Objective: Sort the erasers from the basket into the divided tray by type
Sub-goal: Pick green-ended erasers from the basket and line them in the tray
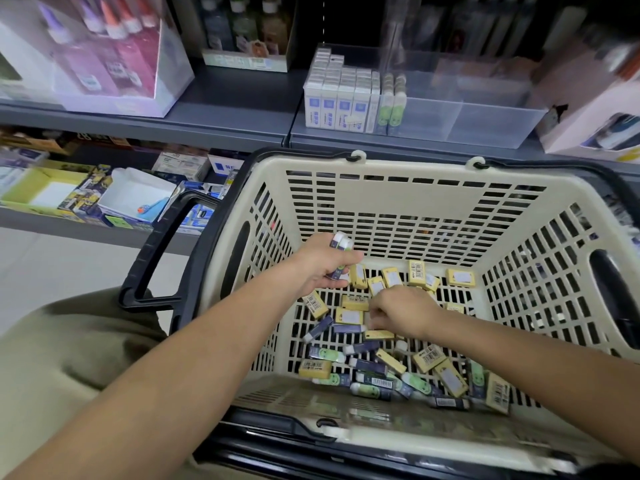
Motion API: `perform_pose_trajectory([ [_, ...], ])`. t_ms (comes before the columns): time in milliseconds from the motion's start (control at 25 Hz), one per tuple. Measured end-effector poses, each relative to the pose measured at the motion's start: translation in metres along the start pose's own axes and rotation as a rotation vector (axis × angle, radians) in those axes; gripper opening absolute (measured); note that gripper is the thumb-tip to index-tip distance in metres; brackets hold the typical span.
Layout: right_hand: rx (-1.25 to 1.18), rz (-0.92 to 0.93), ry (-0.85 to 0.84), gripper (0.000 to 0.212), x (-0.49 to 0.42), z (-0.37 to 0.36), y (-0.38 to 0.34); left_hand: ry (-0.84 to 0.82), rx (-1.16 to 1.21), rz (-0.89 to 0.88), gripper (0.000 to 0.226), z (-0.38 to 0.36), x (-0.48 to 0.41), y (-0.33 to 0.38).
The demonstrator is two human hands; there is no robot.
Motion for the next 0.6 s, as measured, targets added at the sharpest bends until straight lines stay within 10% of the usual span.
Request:
perform_pose_trajectory([
  [600,0.058,0.04,-0.027,0.027,-0.01,-0.022,-0.035,-0.066,-0.148,0.084,0.017,-0.002,-0.002,-0.02],
])
Point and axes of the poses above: each hand's wrist, its own x-axis away from the middle knuckle, its own z-axis out of the back of the hand, y = z × x, the point moved 8 cm from there along -x, towards the middle knuckle, and after that the axes turned 2 degrees about -y, right-handed, at the moved point
